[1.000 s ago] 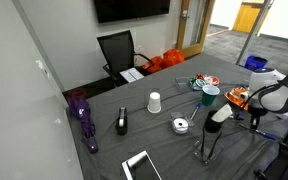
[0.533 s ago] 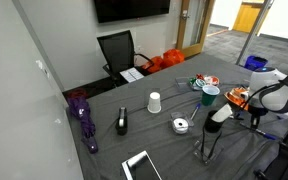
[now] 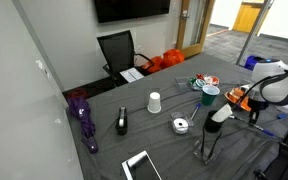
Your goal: Put the marker into the cup
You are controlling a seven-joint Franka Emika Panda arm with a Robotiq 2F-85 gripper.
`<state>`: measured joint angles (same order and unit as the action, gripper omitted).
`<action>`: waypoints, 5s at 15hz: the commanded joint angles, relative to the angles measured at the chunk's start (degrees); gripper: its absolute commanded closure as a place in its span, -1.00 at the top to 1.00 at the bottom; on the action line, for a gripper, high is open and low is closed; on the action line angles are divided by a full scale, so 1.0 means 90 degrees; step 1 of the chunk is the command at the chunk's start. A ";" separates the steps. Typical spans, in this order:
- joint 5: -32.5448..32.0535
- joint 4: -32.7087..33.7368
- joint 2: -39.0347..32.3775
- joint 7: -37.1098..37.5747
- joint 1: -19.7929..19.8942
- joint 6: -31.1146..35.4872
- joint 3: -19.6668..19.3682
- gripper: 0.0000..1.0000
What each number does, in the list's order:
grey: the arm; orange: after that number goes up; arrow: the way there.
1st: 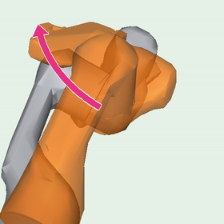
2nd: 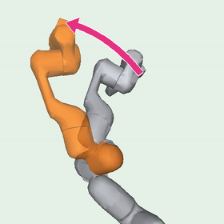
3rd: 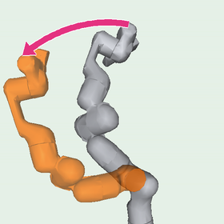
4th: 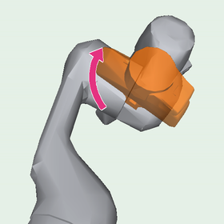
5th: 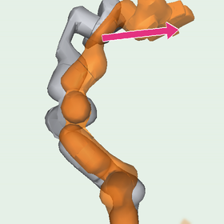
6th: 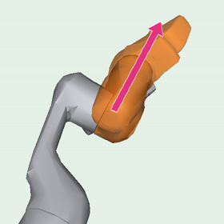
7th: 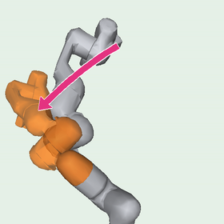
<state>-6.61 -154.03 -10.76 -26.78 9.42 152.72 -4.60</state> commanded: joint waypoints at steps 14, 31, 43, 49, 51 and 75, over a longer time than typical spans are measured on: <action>0.2339 -0.0140 0.2179 -0.1266 -0.0350 -0.1228 -0.0181 -0.92; 0.7328 0.0421 0.2344 -0.5154 -0.1655 0.1154 -0.1228 -0.92; 1.3271 0.2507 0.0178 -0.9968 -0.1835 0.1155 -0.1564 -0.92; 1.4499 0.3025 -0.0943 -1.0816 -0.1888 0.0812 -0.1564 -0.92; 1.4643 0.3082 -0.1151 -1.0903 -0.1913 0.0732 -0.1565 -0.92; 1.3959 0.1933 -0.0682 -1.0785 -0.2238 0.0294 -0.1406 0.00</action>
<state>121.12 -132.79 -21.00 -123.30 -10.28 155.11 -17.38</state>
